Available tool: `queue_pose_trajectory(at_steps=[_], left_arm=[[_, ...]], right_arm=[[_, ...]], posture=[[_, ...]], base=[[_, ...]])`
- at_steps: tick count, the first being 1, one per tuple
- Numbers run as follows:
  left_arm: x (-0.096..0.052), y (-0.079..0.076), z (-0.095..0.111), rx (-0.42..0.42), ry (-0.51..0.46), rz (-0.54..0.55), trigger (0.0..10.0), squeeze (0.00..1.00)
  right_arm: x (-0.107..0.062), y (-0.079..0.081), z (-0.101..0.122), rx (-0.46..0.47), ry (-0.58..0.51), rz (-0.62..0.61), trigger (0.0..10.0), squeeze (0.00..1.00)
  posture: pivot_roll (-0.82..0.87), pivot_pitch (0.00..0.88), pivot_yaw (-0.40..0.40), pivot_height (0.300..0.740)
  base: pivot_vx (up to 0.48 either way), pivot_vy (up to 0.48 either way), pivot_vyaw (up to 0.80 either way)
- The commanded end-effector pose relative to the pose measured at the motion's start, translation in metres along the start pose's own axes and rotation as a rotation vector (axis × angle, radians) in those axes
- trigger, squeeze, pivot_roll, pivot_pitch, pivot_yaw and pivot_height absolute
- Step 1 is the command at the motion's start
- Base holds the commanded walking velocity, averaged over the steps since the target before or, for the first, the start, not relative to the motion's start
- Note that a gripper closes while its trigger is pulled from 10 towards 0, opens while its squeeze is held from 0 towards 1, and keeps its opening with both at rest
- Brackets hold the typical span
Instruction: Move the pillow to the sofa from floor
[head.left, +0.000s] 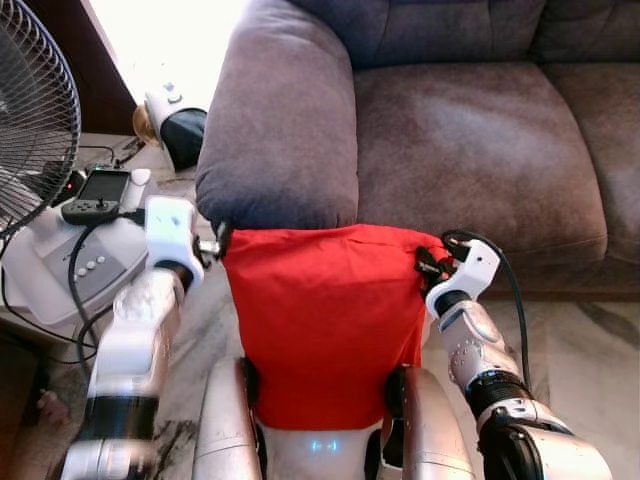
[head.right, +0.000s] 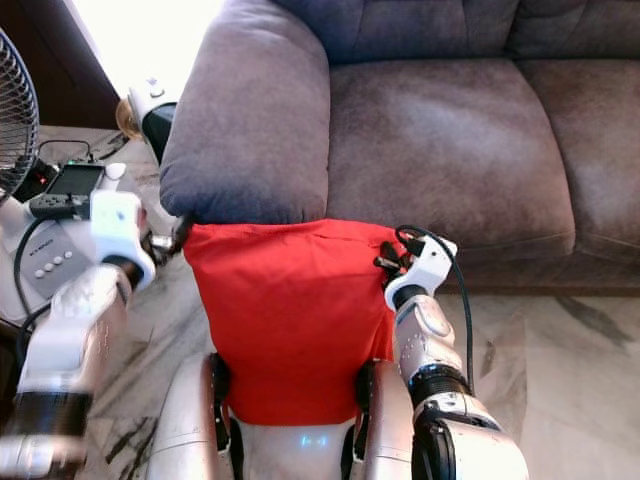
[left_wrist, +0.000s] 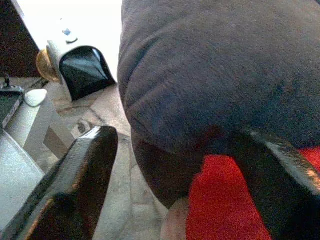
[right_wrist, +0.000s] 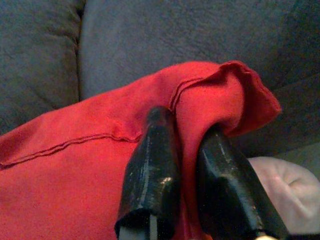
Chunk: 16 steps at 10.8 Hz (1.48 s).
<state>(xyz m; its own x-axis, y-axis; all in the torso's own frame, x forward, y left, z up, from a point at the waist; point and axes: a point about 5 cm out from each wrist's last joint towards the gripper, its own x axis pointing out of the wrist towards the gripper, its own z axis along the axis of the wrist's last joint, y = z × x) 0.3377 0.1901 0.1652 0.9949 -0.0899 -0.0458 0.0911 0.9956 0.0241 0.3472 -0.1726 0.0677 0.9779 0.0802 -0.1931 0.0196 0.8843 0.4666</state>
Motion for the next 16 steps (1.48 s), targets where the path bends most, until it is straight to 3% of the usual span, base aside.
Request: queue_pose_trajectory(at_steps=[1,4,6,8,10,11,13,16], left_arm=[[0.001,0.003,-0.015,-0.034,0.073,0.015,10.0,1.0],[0.018,-0.006,-0.03,-0.058,0.148,-0.012,10.0,1.0],[0.03,-0.01,-0.035,-0.26,0.176,-0.005,10.0,1.0],[0.035,-0.011,-0.043,-0.371,0.199,0.017,10.0,1.0],[0.038,-0.009,-0.048,-0.317,0.237,0.063,10.0,1.0],[0.038,-0.001,-0.052,-0.325,0.243,0.128,10.0,0.0],[0.038,0.005,-0.058,-0.406,0.269,0.137,10.0,0.0],[0.041,-0.023,-0.066,-0.484,0.364,-0.004,10.0,0.0]], right_arm=[[-0.002,-0.004,-0.004,0.005,0.01,-0.013,10.0,0.0],[-0.003,-0.006,-0.003,-0.004,0.025,-0.002,10.0,0.0],[-0.002,-0.005,0.0,-0.016,0.028,0.012,10.0,0.0],[-0.004,-0.003,-0.003,-0.012,0.023,0.016,10.0,0.0],[-0.008,-0.003,-0.005,-0.011,0.015,0.021,10.0,0.0],[-0.011,-0.002,-0.005,-0.012,0.008,0.024,10.0,0.0],[-0.016,-0.001,-0.007,-0.003,0.001,0.015,10.0,0.0],[-0.024,-0.001,-0.001,-0.004,-0.013,0.009,10.0,0.0]], posture=[[0.14,0.146,-0.019,0.572],[0.12,0.159,-0.048,0.572],[0.11,0.189,-0.058,0.572],[0.08,0.21,-0.048,0.572],[0.07,0.241,-0.037,0.572],[0.06,0.264,-0.029,0.572],[0.04,0.314,-0.019,0.572],[0.01,0.376,-0.022,0.572]], base=[[0.0,0.0,0.0],[0.0,0.0,0.0],[0.0,0.0,0.0],[0.0,0.0,0.0],[0.0,0.0,0.0],[0.0,0.0,0.0],[0.0,0.0,0.0],[0.0,0.0,0.0]])
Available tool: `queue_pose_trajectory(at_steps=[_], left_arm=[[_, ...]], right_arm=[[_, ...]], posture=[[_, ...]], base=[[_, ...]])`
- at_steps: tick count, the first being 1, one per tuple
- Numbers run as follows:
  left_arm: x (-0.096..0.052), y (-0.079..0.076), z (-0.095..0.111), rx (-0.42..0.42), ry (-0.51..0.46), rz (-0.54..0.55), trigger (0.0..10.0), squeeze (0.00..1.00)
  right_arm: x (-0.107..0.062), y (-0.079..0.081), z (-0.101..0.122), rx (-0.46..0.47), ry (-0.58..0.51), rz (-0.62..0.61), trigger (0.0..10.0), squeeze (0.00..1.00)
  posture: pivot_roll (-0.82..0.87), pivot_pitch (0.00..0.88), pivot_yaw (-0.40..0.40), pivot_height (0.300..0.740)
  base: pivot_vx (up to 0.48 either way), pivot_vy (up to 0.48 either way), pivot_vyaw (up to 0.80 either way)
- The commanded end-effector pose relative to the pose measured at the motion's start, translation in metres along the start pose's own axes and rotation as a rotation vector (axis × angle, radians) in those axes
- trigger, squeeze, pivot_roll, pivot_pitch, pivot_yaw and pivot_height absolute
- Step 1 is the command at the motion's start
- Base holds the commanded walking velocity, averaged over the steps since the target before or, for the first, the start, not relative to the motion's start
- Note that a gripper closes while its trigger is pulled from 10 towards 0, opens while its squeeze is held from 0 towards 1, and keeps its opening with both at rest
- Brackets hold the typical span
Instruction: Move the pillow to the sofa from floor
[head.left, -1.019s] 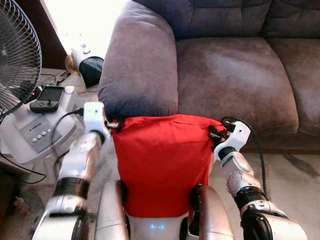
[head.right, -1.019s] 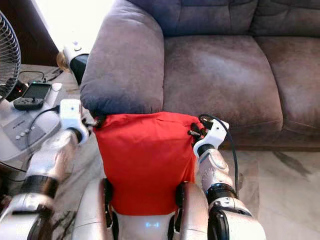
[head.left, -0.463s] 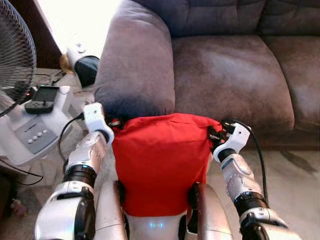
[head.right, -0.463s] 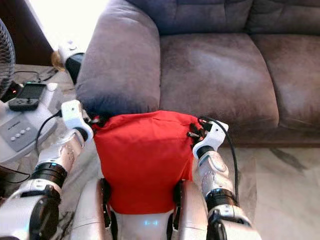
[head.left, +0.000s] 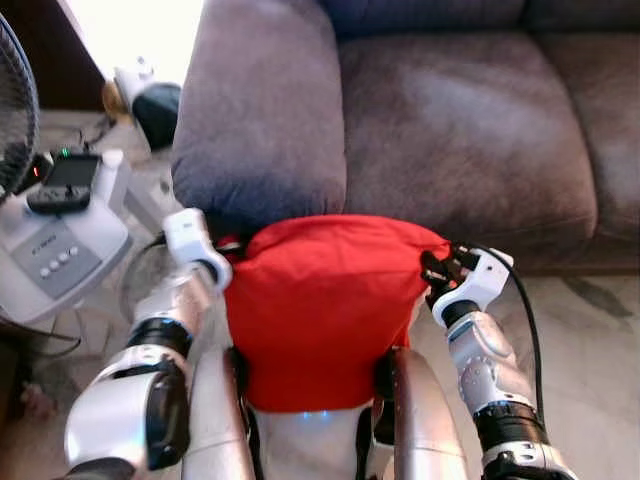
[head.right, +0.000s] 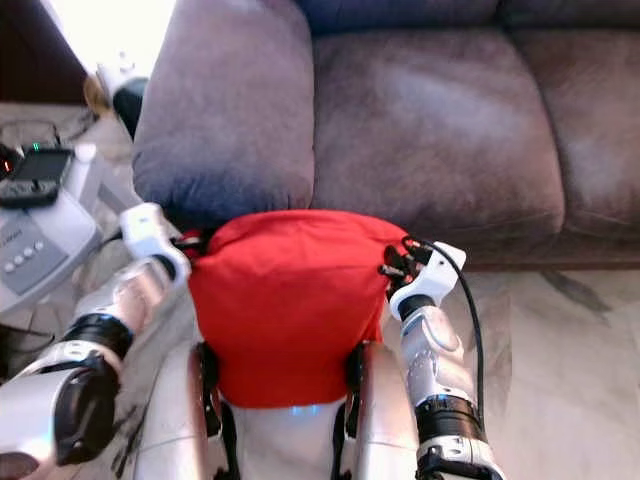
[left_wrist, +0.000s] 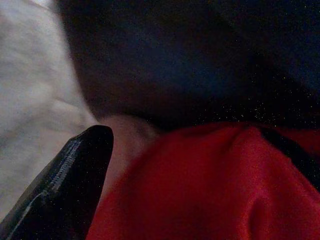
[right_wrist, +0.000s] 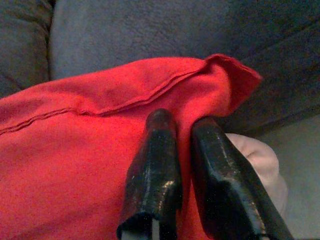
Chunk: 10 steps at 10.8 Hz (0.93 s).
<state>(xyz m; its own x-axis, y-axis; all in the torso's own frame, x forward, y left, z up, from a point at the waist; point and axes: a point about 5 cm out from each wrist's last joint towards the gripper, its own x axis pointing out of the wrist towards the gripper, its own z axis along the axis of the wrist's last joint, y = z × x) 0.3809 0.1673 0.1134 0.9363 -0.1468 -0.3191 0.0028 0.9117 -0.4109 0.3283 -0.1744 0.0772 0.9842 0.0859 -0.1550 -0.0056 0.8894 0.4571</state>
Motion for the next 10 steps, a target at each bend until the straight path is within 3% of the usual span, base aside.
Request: queue_pose_trajectory(at_steps=[1,3,4,5,10], left_arm=[[0.001,-0.006,-0.024,0.011,0.106,-0.009,10.0,0.0],[0.003,-0.014,-0.035,0.002,0.139,-0.028,10.0,0.0],[0.002,-0.018,-0.043,0.034,0.17,-0.046,1.1,0.0],[0.002,-0.017,-0.043,0.034,0.17,-0.048,0.0,0.0],[-0.002,-0.005,-0.03,0.051,0.127,-0.053,0.0,0.0]], right_arm=[[-0.006,-0.005,-0.003,0.009,0.018,-0.021,10.0,0.0],[-0.009,-0.006,-0.003,0.001,0.034,-0.024,10.0,0.0],[-0.01,-0.004,-0.004,0.0,0.043,-0.023,10.0,0.0],[-0.01,-0.003,-0.004,0.0,0.048,-0.023,10.0,0.0],[-0.007,0.001,-0.001,0.003,0.054,-0.016,10.0,0.0]], posture=[[0.01,0.387,-0.033,0.572],[0.01,0.39,-0.044,0.572],[0.0,0.393,-0.05,0.572],[0.0,0.393,-0.053,0.572],[0.01,0.381,-0.047,0.572]], base=[[0.0,0.0,0.0],[0.0,0.0,0.0],[0.0,0.0,0.0],[0.0,0.0,0.0],[0.0,0.0,0.0]])
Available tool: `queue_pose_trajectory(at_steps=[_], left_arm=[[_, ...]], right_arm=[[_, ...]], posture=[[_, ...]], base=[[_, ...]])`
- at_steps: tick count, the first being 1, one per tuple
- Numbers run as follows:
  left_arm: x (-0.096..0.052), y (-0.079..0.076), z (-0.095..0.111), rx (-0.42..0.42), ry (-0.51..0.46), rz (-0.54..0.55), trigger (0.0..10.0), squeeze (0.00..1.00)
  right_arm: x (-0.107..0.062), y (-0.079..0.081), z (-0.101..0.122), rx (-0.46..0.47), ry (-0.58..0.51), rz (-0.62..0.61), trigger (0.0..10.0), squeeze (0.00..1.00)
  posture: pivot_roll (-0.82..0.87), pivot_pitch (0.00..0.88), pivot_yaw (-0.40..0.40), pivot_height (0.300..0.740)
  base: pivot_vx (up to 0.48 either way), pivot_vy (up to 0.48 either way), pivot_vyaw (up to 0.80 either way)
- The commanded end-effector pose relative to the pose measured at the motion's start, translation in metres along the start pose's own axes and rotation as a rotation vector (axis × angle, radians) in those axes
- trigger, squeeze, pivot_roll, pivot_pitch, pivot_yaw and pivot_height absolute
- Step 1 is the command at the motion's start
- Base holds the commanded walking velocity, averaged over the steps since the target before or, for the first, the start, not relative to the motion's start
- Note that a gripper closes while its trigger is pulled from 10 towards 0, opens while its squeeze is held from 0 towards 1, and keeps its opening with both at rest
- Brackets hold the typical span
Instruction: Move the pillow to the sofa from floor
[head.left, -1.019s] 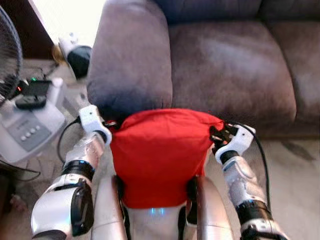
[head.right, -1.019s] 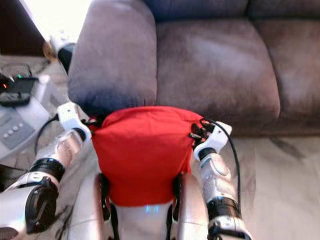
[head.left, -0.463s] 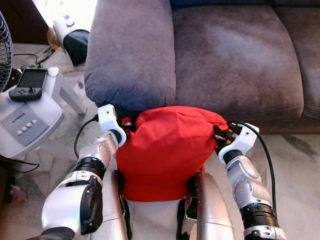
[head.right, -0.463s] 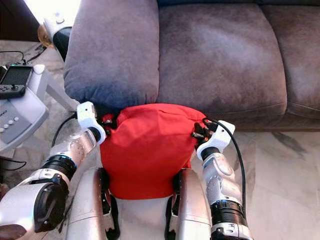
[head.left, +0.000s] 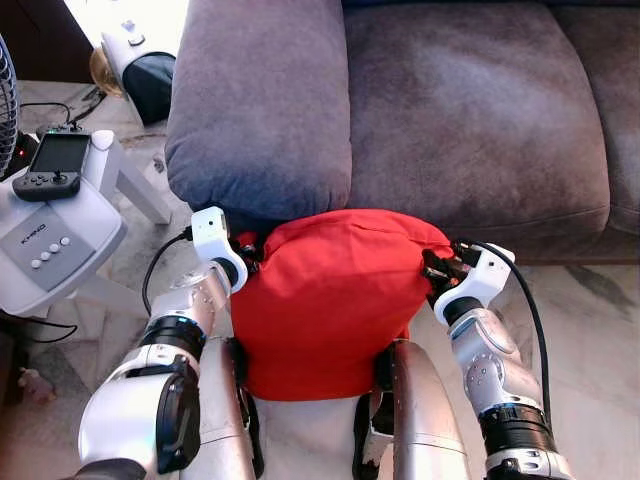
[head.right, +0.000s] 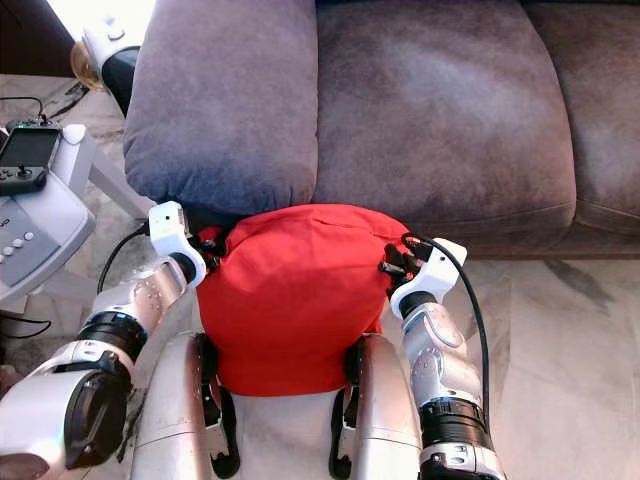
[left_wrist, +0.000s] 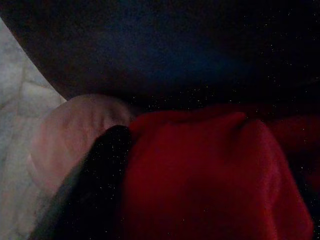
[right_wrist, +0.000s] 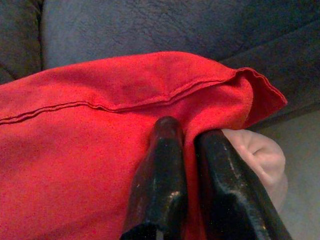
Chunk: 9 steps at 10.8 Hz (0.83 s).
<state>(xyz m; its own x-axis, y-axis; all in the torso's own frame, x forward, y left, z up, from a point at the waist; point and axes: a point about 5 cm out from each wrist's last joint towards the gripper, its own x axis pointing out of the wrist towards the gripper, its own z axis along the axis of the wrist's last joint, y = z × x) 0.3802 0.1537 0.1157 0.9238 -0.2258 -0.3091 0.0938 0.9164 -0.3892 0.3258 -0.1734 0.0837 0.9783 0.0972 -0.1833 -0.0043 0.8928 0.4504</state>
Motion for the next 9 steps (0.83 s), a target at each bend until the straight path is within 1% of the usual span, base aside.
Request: queue_pose_trajectory(at_steps=[1,3,5,6,7,8,9], left_arm=[[-0.004,0.007,-0.024,0.006,0.1,0.012,0.0,0.0],[-0.01,0.008,-0.019,0.041,0.089,-0.019,0.0,0.0],[-0.022,0.015,-0.018,0.093,0.103,-0.026,0.0,0.0],[-0.032,0.018,-0.015,0.11,0.101,-0.027,0.0,0.0],[-0.05,0.023,-0.008,0.13,0.079,-0.032,0.0,0.0],[-0.062,0.022,0.0,0.138,0.023,-0.051,0.0,0.0],[-0.073,0.015,0.01,0.143,-0.071,-0.085,0.0,0.0]], right_arm=[[-0.003,-0.004,-0.005,0.01,0.021,-0.014,10.0,0.0],[-0.002,-0.006,-0.004,0.01,0.019,-0.017,10.0,0.0],[-0.001,-0.005,-0.003,0.006,0.018,-0.013,10.0,0.0],[-0.002,-0.005,-0.001,0.0,0.015,-0.005,10.0,0.0],[-0.004,-0.005,0.005,-0.013,0.002,0.009,10.0,0.0],[-0.006,-0.006,0.009,-0.022,-0.009,0.015,10.0,0.0],[-0.008,-0.005,0.014,-0.034,-0.027,0.02,10.0,0.0]], posture=[[0.02,0.377,-0.042,0.572],[0.02,0.365,-0.04,0.572],[0.03,0.352,-0.036,0.572],[0.03,0.346,-0.035,0.572],[0.04,0.331,-0.034,0.572],[0.05,0.318,-0.035,0.572],[0.05,0.309,-0.036,0.572]], base=[[0.0,0.0,0.0],[0.0,0.0,0.0],[0.0,0.0,0.0],[0.0,0.0,0.0],[0.0,0.0,0.0],[0.0,0.0,0.0],[0.0,0.0,0.0]])
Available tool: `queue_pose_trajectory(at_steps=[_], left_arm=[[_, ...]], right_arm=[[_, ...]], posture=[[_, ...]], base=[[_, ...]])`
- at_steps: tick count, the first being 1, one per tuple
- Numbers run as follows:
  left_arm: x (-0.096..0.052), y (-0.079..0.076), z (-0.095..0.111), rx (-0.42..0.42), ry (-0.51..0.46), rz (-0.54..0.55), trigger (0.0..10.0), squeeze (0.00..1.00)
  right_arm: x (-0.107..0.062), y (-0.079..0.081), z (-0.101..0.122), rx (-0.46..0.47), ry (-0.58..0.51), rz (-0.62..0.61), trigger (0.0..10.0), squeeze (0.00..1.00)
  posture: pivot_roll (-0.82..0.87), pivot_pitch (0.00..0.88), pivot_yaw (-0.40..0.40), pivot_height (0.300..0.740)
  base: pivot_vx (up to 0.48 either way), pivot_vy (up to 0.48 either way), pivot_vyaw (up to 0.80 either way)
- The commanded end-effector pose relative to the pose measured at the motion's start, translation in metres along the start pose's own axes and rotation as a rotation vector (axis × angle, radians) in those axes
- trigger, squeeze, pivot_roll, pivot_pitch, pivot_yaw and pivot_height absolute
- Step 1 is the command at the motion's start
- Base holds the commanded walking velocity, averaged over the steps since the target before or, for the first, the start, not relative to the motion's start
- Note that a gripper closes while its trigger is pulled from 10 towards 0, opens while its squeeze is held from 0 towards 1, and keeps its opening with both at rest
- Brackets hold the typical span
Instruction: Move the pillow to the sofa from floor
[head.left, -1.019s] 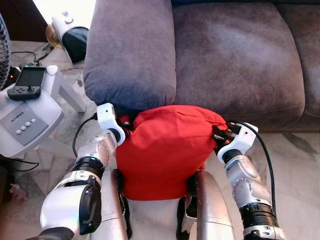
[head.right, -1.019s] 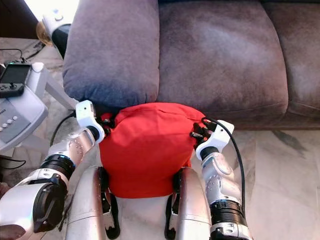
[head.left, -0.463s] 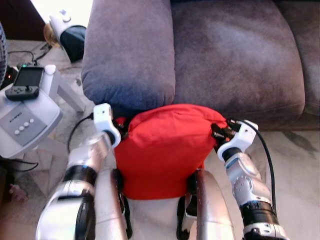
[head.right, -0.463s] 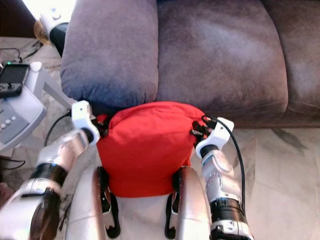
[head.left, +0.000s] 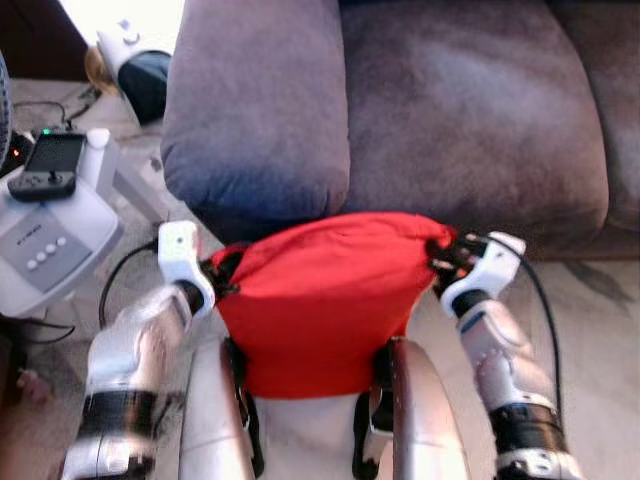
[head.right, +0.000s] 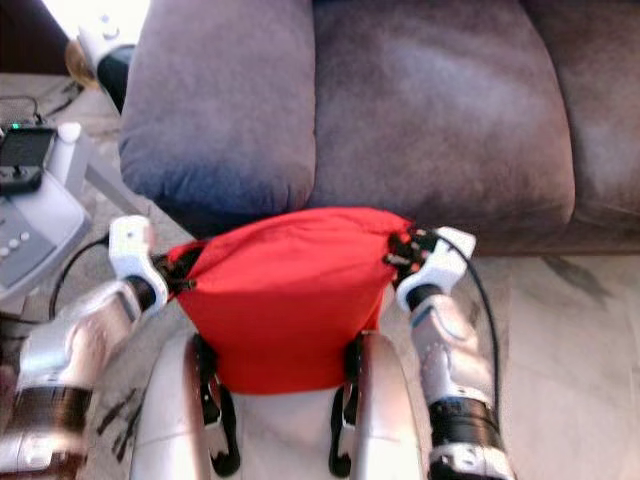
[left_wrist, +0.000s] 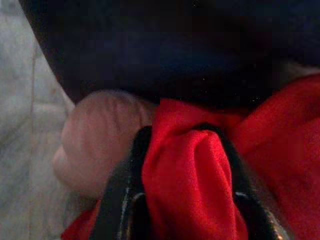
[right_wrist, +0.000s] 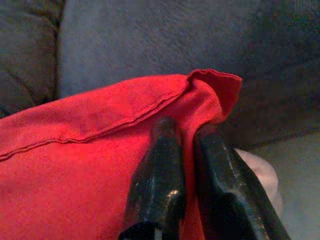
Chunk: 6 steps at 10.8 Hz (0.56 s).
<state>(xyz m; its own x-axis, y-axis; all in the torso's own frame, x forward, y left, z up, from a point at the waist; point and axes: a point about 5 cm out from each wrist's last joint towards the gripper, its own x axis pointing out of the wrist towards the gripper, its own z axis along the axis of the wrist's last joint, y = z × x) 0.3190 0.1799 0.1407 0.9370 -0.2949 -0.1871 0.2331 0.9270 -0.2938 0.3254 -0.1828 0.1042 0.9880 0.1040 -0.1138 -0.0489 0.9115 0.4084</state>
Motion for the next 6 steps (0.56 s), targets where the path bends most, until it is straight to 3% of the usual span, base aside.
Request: queue_pose_trajectory(at_steps=[1,2,4,6], left_arm=[[-0.01,-0.011,0.026,0.082,-0.2,0.004,4.0,0.0],[-0.011,-0.016,0.032,0.13,-0.265,0.05,10.0,0.0],[-0.013,-0.034,0.043,0.313,-0.381,0.09,10.0,0.0],[-0.022,-0.068,0.044,0.483,-0.448,-0.007,10.0,0.0]], right_arm=[[-0.008,-0.002,0.01,-0.091,-0.063,-0.02,10.0,0.0],[-0.012,0.008,0.023,-0.159,-0.144,-0.003,10.0,0.0],[-0.024,0.03,0.032,-0.215,-0.235,0.047,10.0,0.0],[-0.034,0.048,0.03,-0.246,-0.26,0.076,10.0,0.0]], posture=[[0.07,0.28,-0.035,0.572],[0.07,0.255,-0.029,0.572],[0.07,0.226,-0.015,0.572],[0.07,0.207,-0.004,0.572]], base=[[0.0,0.0,0.0],[0.0,0.0,0.0],[0.0,0.0,0.0],[0.0,0.0,0.0]])
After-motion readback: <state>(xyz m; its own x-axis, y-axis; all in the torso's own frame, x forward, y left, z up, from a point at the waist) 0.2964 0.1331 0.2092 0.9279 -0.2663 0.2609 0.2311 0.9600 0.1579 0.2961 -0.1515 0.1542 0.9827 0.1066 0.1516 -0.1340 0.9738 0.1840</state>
